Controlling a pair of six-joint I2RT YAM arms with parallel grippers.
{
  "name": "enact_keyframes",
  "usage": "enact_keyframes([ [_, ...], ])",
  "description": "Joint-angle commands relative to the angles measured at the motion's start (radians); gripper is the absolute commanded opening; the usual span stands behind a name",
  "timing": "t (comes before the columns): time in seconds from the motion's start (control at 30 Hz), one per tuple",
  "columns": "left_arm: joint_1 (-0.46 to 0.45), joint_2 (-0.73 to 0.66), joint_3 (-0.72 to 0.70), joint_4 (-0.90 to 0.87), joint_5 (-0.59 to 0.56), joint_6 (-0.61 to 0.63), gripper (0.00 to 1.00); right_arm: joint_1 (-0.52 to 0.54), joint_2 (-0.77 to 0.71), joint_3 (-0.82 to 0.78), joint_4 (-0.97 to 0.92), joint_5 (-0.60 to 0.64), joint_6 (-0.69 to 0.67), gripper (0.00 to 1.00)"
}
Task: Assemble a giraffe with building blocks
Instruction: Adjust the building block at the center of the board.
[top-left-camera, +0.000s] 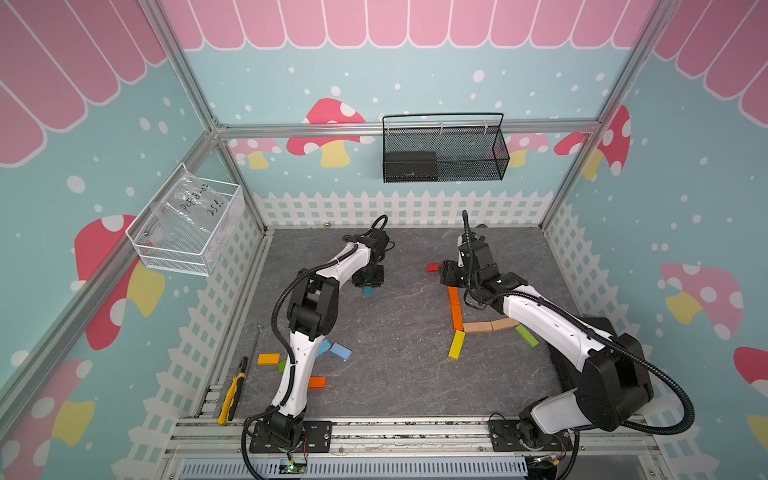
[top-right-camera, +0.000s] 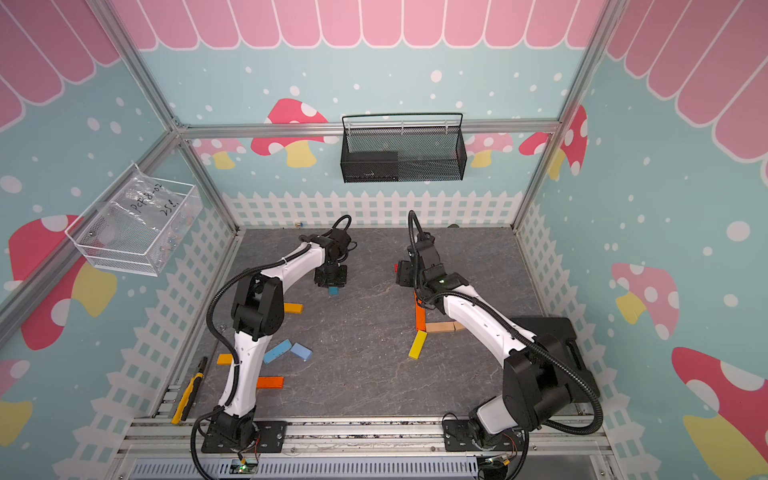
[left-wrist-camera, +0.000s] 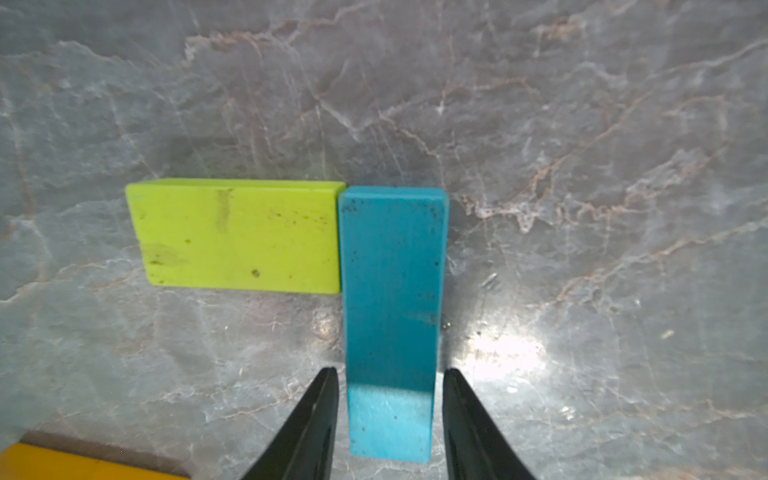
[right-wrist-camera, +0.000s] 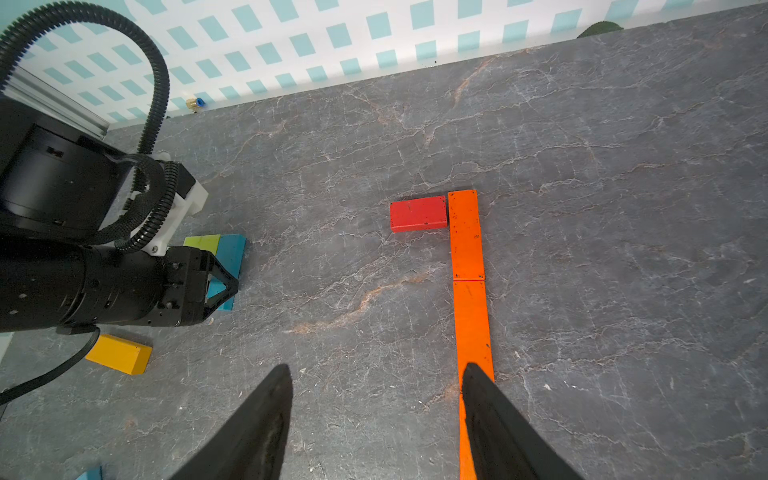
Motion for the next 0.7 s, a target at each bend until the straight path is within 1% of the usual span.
enact_keyframes([
  [0.0, 0.002, -0.020, -0.004, -0.016, 0.000, 0.010, 0.49, -0.005, -0.032, -0.013, 0.010, 0.000, -0.005, 0.67],
  [0.1, 0.002, -0.053, -0.001, -0.015, 0.009, 0.010, 0.53, -0.005, -0.034, -0.009, 0.006, 0.000, -0.004, 0.67],
  [0.2, -0.002, -0.122, -0.004, -0.016, 0.016, 0.009, 0.56, -0.005, -0.034, 0.003, -0.004, 0.001, -0.004, 0.67],
  [0.3, -0.004, -0.245, -0.036, -0.015, -0.002, -0.008, 0.56, -0.006, -0.034, 0.019, -0.018, -0.003, -0.005, 0.67],
  [0.37, 0.003, -0.347, -0.078, -0.013, -0.038, -0.023, 0.57, -0.004, -0.036, 0.027, -0.025, -0.008, -0.003, 0.66],
  [0.43, 0.023, -0.445, -0.146, -0.006, -0.047, -0.038, 0.57, -0.003, -0.040, 0.030, -0.029, -0.016, -0.003, 0.66],
  [0.53, 0.071, -0.584, -0.276, 0.006, -0.052, -0.068, 0.62, -0.002, -0.047, 0.027, -0.035, -0.026, 0.000, 0.66],
  [0.6, 0.110, -0.657, -0.373, 0.011, -0.062, -0.092, 0.64, 0.002, -0.052, 0.023, -0.036, -0.034, 0.000, 0.66],
  [0.67, 0.154, -0.728, -0.477, 0.032, -0.060, -0.128, 0.68, 0.004, -0.057, 0.017, -0.037, -0.044, -0.003, 0.66],
])
